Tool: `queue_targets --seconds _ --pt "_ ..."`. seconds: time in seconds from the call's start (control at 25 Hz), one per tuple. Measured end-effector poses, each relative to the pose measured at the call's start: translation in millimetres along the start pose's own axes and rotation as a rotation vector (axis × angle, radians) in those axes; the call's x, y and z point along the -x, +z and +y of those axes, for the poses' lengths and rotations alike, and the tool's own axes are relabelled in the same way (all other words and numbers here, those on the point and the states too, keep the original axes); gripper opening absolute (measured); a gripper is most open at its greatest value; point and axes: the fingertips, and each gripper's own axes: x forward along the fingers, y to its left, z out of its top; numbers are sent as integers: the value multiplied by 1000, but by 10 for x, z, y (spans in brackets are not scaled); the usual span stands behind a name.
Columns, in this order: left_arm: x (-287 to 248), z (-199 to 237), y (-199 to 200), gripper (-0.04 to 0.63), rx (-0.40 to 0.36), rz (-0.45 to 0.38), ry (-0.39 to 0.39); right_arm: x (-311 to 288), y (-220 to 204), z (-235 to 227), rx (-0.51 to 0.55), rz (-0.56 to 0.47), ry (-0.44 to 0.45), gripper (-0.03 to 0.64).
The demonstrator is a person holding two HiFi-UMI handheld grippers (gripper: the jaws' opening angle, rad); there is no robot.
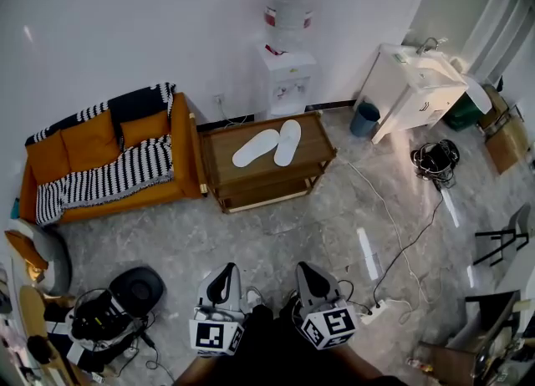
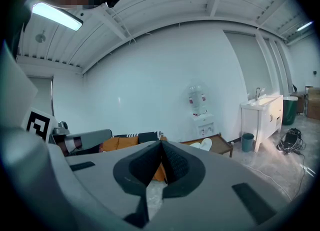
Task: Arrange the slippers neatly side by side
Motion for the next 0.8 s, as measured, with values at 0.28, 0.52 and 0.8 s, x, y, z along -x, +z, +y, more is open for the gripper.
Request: queue_targets --seconds 0.28,0.52,0.8 --pt "54 287 -94 18 21 18 5 -148 -105 164 -11 21 -18 12" --pt "-60 440 -80 17 21 16 12 -362 -72 183 -6 20 -13 12" --pt "-324 548 -91 18 23 27 30 -655 9 -3 -13 12 -14 12"
